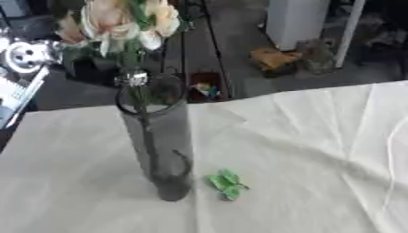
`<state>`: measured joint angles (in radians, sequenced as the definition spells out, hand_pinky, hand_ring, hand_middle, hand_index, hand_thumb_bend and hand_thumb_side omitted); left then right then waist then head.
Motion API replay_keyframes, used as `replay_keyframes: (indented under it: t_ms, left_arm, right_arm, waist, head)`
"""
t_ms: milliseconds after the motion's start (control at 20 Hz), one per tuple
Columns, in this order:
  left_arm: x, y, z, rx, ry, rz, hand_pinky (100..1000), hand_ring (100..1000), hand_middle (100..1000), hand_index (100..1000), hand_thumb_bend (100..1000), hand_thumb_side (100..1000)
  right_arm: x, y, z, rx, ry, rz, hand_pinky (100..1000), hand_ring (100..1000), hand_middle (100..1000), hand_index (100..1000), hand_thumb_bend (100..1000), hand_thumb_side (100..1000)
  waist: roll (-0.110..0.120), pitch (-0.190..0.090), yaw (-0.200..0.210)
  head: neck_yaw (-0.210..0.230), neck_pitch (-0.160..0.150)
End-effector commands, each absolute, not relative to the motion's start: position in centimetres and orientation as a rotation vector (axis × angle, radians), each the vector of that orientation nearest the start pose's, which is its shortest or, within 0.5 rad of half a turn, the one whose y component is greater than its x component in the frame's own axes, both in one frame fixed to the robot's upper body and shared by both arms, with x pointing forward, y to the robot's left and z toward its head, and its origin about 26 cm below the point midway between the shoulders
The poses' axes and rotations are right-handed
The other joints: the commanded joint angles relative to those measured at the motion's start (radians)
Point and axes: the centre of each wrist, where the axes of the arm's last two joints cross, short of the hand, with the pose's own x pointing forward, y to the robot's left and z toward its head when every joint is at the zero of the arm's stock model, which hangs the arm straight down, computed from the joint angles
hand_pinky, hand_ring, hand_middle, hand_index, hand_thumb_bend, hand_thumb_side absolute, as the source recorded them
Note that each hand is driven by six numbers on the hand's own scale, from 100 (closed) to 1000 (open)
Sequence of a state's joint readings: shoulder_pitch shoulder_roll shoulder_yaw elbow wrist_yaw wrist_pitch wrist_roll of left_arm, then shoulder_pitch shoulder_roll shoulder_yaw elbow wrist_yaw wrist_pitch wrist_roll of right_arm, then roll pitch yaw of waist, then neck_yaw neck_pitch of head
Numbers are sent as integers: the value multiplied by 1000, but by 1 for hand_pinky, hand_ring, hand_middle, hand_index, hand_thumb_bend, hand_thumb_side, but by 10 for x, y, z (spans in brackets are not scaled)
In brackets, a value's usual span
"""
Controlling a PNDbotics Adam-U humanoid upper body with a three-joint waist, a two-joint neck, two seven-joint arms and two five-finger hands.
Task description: Arrange flowers into the vase.
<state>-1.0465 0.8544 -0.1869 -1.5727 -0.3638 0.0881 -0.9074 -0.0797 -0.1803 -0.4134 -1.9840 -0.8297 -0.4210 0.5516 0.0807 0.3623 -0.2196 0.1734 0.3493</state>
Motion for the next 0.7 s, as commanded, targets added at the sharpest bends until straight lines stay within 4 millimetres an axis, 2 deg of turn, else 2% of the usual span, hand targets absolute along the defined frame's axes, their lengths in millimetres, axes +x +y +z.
replay_keyframes:
  t_ms: [50,200,250,300,350,550,700]
  left_arm:
    - [359,290,421,784,-1507,-1705,1000,1000,1000,1000,100,667]
    - [366,293,419,762,-1505,-1720,1000,1000,1000,1000,100,667]
    - [367,295,419,761,-1504,-1721,1000,1000,1000,1000,100,812]
    - [369,296,418,760,-1500,-1719,1000,1000,1000,1000,100,911]
    - [371,297,418,763,-1496,-1719,1000,1000,1000,1000,199,1000]
    - [371,301,422,818,-1479,-1714,1000,1000,1000,1000,296,1000]
    - [371,302,426,845,-1479,-1697,1000,1000,1000,1000,295,1000]
  right_arm:
    - [253,-366,153,-560,3500,-72,947,744,456,778,100,884]
    - [253,-366,153,-559,3502,-72,947,744,456,778,100,884]
    - [253,-366,153,-559,3503,-72,949,744,455,777,100,886]
    - [253,-366,153,-561,3504,-74,950,745,454,777,100,886]
    - [253,-366,154,-561,3505,-74,950,744,454,777,100,886]
    - [253,-366,154,-563,3509,-71,951,744,453,776,100,889]
    - [253,-366,154,-563,3514,-71,953,745,451,776,100,891]
  waist:
    - [0,-26,-1]
    - [2,-26,-1]
    - [3,-26,-1]
    - [5,-26,-2]
    - [6,-27,-2]
    - [9,-28,-3]
    - [11,-29,-3]
  head:
    - [2,-10]
    - [3,-10]
    - [3,-11]
    - [4,-11]
    - [4,-13]
    - [5,-14]
    - [4,-14]
